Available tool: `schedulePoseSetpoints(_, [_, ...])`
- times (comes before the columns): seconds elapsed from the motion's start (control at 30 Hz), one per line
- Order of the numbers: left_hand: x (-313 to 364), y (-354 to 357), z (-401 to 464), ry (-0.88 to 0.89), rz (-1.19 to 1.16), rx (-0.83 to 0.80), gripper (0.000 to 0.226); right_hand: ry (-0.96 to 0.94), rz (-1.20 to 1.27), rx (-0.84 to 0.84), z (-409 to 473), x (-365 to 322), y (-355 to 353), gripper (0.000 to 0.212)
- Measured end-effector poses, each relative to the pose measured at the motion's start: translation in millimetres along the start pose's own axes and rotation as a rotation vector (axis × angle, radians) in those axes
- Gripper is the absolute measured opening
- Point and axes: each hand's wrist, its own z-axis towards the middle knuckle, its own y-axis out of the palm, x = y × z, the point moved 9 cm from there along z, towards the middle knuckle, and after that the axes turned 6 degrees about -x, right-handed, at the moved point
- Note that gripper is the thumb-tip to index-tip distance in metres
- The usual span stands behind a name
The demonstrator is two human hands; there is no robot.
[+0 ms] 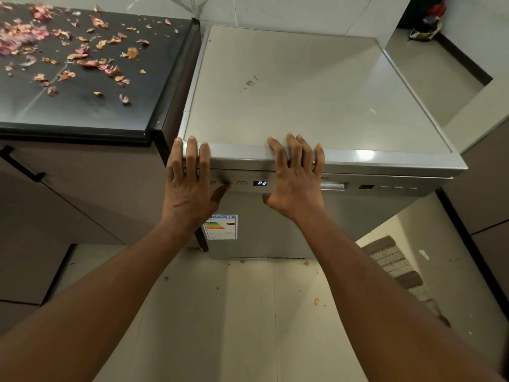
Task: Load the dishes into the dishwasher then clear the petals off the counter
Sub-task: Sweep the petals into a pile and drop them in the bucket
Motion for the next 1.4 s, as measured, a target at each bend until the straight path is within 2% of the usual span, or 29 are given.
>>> schedulePoseSetpoints(0.43, [0.3,-1.4,-0.3,-0.002,0.022,0.003,0.087,-0.008,0.008,-0.038,0.3,-0.6,2.3,0.123])
schedulePoseSetpoints(0.8, [-2.6,-5.7,2.1,-0.052,-0.058,0.024,0.087,-0.01,0.009,-0.034,1.0,0.2,3.4,0.125])
schedulePoseSetpoints(1.4, [-1.2,0.8,1.1,-0.005,-0.026,0.005,0.09,-0.028,-0.012,-0.055,-0.9,-0.2,1.6,0.124])
